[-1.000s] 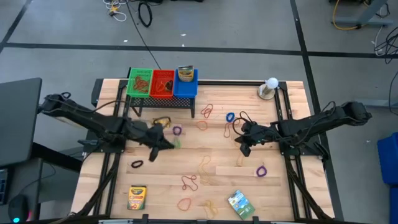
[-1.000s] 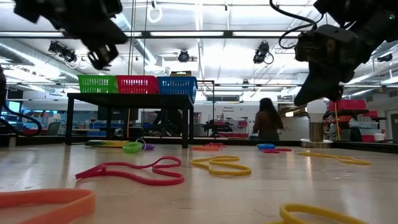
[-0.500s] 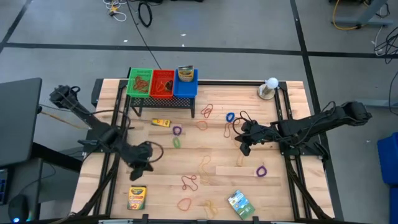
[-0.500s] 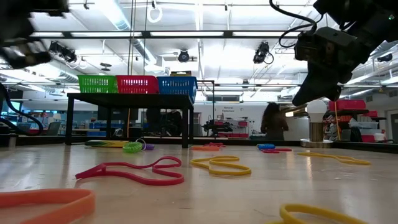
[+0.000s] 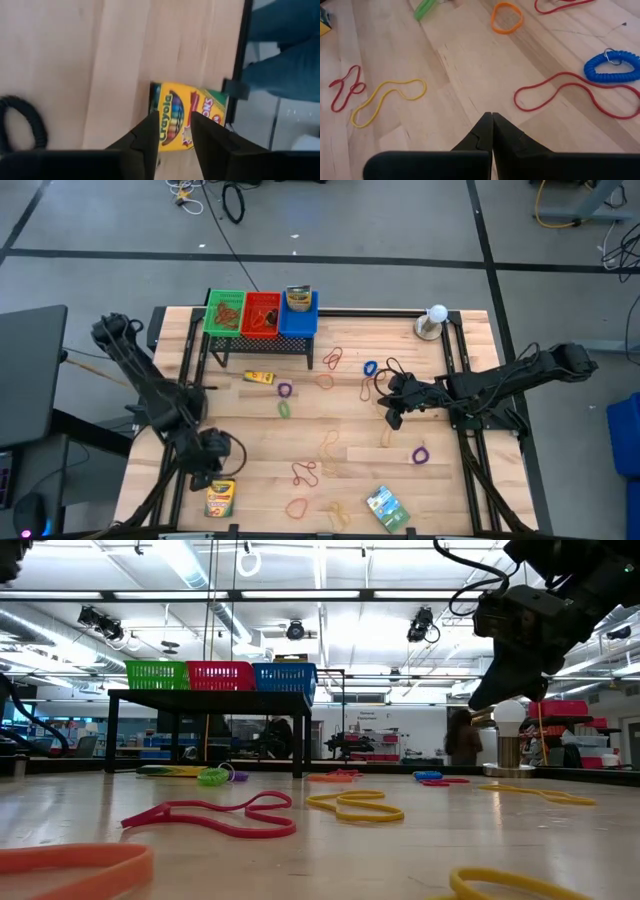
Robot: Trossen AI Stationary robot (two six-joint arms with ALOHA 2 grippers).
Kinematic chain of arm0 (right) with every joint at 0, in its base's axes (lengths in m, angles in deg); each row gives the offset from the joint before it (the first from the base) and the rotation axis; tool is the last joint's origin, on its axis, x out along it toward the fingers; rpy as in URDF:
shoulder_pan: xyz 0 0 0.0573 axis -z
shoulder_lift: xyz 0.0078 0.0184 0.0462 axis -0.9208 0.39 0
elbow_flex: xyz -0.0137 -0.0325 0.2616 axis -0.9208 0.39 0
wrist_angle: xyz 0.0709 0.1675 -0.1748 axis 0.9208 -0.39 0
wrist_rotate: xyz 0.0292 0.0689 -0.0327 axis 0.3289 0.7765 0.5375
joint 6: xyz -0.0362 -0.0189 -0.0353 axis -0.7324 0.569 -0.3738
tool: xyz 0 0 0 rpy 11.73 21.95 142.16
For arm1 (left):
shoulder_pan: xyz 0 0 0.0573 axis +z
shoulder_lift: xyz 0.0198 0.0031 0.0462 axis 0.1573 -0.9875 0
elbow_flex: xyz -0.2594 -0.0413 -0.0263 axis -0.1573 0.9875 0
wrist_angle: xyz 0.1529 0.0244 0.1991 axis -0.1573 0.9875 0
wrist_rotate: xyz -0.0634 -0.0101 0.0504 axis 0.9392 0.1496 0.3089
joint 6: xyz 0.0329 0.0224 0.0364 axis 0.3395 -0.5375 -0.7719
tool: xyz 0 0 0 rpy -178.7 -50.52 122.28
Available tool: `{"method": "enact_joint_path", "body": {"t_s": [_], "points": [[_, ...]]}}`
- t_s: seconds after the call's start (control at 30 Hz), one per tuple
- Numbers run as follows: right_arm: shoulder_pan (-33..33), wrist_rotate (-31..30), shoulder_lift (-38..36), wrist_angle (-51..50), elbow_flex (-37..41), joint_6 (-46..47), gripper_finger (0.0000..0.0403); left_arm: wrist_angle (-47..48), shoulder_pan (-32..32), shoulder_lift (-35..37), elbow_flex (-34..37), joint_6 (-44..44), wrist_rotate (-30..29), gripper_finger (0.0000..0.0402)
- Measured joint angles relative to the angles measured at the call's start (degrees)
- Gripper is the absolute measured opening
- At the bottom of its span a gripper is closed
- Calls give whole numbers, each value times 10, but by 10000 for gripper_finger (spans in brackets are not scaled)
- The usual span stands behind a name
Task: Pick & Place Office Desk Supplies
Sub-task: Put the big box of crayons into the blue bin on the shelf
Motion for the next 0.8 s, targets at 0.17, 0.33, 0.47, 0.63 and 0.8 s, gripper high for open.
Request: {"method": "enact_joint_path", "body": {"t_s": [0.17,0.33,0.47,0.63,0.8], "points": [[0,-1,0,0,0,0,5,-33,-16,-65,0,3,6,130],[0,-2,0,0,0,0,5,-39,-15,-125,0,15,11,130],[0,-2,0,0,0,0,5,-83,-15,-160,0,12,15,130],[0,-2,0,0,0,0,5,-124,-15,-191,-2,9,40,125],[0,-2,0,1,0,-1,5,-129,-15,-198,-2,9,43,78]]}}
